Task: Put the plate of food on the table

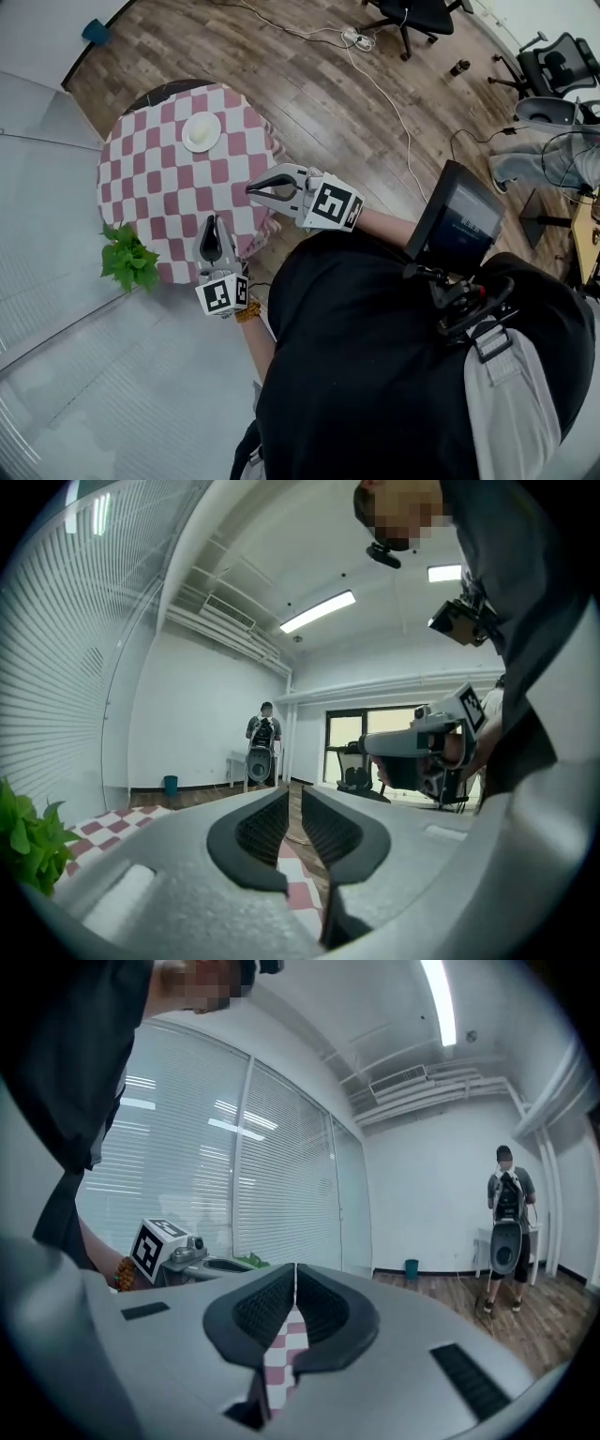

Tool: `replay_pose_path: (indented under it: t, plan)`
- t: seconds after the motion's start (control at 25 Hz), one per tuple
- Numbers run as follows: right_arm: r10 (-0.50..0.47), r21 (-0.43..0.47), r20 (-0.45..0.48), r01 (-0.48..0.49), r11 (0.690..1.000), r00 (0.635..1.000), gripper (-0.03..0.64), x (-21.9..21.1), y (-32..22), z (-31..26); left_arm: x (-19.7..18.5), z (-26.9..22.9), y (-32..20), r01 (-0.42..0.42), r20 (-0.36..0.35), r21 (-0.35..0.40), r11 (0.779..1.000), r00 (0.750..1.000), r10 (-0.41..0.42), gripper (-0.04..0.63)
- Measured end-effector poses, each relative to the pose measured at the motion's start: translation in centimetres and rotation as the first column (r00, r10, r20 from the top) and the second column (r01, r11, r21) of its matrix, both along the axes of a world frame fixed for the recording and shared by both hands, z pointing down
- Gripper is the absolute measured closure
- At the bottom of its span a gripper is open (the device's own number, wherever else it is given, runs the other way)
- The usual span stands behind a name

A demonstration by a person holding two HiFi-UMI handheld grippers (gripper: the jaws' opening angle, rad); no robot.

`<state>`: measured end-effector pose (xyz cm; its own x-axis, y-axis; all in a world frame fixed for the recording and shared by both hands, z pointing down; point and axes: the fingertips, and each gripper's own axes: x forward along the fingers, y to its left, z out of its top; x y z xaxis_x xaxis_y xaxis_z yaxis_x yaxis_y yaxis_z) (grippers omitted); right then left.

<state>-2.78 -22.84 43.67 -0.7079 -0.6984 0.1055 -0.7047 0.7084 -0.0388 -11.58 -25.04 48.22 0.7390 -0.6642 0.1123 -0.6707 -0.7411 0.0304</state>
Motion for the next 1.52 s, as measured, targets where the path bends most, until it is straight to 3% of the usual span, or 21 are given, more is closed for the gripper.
replay_pose_path:
  t: [0.24,0.44,0.56,0.72,0.84,1.0,1.2,1.32,1.52]
  plan:
    - [-0.034,0.195,0.016,0.030,0.980,0.999,0.604,-0.3,0.1,-3.5,0.5,-3.2,0.1,-0.026,-0.026,0.093,0.995,0.999,0.029,0.548]
    - [-0.033,0.231,0.081,0.014,0.973,0.996,0.604,-0.4,0.2,-6.3,0.4,-5.4,0.4,-0.006,-0.035,0.157,0.988,0.999,0.012,0.548]
    - [-0.036,0.259,0.057,0.021,0.966,0.998,0.604,0.0,0.2,-8.2,0.2,-8.3,0.4,0.019,-0.051,0.207,0.978,0.999,-0.009,0.548]
    - [-0.038,0.330,0.045,0.021,0.944,0.998,0.604,0.5,-0.3,-10.7,0.2,-13.1,0.4,0.045,-0.083,0.310,0.949,0.996,-0.021,0.548]
    - [-0.007,0.360,0.044,-0.009,0.933,0.999,0.604,1.0,-1.0,-10.9,0.8,-13.9,0.5,0.034,-0.055,0.340,0.940,0.998,-0.017,0.548]
    - [0.051,0.275,0.001,-0.050,0.960,0.999,0.606,2.0,-1.8,-6.1,2.3,-10.4,0.2,0.007,0.008,0.273,0.962,1.000,-0.010,0.548]
    - [0.100,0.138,-0.015,-0.097,0.986,0.995,0.607,4.1,-1.2,0.2,2.9,-3.4,0.1,0.004,-0.015,0.104,0.995,1.000,-0.003,0.548]
    - [0.099,0.058,-0.039,-0.097,0.994,0.994,0.607,4.8,-0.5,3.2,2.6,-0.2,0.4,0.011,-0.036,0.018,1.000,0.999,-0.011,0.548]
    - [0.068,-0.028,-0.036,-0.069,0.997,0.997,0.607,4.3,0.5,5.5,1.6,2.8,1.3,0.024,0.000,-0.040,0.999,1.000,-0.024,0.569]
